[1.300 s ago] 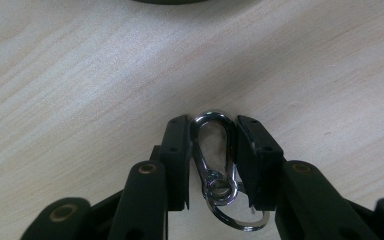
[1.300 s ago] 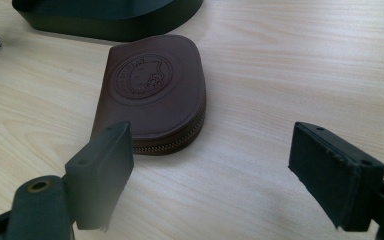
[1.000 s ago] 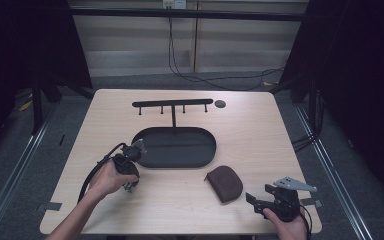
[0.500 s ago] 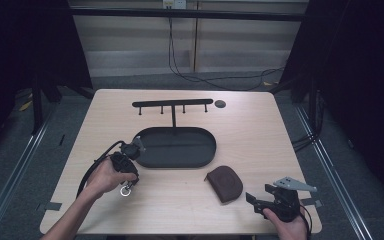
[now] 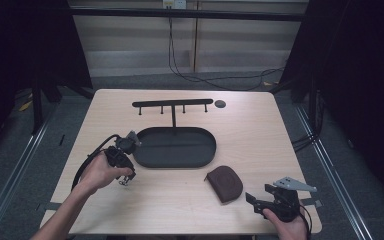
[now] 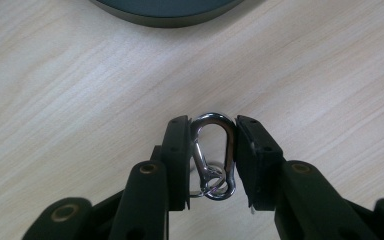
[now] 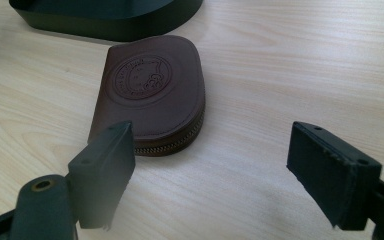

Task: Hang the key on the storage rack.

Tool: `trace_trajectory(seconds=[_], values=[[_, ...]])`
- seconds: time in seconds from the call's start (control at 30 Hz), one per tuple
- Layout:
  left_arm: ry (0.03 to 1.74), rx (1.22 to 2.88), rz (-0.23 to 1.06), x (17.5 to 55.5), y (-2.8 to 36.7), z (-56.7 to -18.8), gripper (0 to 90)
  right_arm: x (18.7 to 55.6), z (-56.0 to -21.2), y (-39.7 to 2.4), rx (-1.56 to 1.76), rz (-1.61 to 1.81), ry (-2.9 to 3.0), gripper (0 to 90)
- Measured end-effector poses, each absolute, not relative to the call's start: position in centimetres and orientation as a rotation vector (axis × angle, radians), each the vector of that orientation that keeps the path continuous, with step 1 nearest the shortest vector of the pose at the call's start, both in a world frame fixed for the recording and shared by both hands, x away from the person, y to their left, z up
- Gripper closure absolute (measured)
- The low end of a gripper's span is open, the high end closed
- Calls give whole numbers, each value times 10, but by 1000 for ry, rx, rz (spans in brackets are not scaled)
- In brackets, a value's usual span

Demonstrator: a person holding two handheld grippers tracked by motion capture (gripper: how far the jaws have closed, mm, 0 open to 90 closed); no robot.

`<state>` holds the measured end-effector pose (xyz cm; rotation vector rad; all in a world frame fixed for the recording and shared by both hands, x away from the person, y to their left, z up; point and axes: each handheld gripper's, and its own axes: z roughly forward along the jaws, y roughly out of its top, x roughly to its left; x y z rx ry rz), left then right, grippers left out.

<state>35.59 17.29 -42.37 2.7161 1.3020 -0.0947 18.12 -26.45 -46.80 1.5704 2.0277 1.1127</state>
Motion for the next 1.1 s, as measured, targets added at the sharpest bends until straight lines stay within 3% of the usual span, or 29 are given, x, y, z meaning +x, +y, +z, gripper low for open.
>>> trace_trajectory(seconds=[0.5, 1.1], values=[[1283, 2707, -107, 362, 173, -399, 679, 181, -468, -265, 1573, 1113, 2026, 191], [1219, 2759, -37, 361, 156, -365, 679, 181, -468, -265, 1574, 1120, 2026, 180]])
